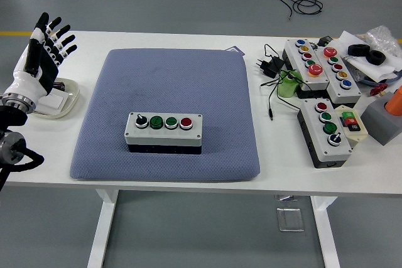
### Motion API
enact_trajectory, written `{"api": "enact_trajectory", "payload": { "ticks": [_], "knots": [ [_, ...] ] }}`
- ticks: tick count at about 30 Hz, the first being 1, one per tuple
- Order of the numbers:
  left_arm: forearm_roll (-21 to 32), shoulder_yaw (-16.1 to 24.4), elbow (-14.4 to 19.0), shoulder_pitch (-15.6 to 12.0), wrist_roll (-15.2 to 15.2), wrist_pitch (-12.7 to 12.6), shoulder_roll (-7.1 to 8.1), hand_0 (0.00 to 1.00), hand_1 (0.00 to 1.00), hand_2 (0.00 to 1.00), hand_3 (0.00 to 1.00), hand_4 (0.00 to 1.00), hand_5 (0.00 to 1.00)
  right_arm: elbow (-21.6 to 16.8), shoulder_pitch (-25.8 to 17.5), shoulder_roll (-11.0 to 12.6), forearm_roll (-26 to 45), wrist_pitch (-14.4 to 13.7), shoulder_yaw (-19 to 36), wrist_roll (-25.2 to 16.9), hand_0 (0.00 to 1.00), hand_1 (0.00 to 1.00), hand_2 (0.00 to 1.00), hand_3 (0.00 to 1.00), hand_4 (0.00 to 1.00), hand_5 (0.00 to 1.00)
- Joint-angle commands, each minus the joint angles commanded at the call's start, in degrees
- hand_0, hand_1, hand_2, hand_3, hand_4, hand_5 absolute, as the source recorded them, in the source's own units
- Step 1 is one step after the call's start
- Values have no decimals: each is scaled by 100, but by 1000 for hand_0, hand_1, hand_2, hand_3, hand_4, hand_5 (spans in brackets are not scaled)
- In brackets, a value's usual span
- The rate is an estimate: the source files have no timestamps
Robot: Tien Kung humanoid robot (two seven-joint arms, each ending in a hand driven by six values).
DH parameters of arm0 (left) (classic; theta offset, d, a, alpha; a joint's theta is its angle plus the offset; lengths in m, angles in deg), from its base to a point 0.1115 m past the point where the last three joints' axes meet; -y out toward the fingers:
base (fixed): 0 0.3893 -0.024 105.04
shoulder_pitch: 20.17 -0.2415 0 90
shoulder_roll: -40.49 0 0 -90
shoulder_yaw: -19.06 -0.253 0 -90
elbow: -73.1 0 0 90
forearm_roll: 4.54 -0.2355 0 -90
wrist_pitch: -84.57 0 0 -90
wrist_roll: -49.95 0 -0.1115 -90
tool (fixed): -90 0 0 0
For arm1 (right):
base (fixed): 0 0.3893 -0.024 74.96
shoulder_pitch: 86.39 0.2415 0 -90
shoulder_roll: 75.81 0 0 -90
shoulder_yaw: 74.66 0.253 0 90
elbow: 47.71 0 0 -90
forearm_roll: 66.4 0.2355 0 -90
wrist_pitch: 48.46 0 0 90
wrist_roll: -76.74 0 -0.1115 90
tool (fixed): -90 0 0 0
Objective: Pick up the button,place it on the desk,press the button,press the button
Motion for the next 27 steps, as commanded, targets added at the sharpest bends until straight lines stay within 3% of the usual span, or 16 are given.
{"api": "enact_trajectory", "payload": {
  "ticks": [27],
  "knots": [
    [63,-38,-107,39,29,90,23,916,948,991,998,765,998,0,42,-6,-20,0,17,0,630,549,624,569,305,243]
  ]
}}
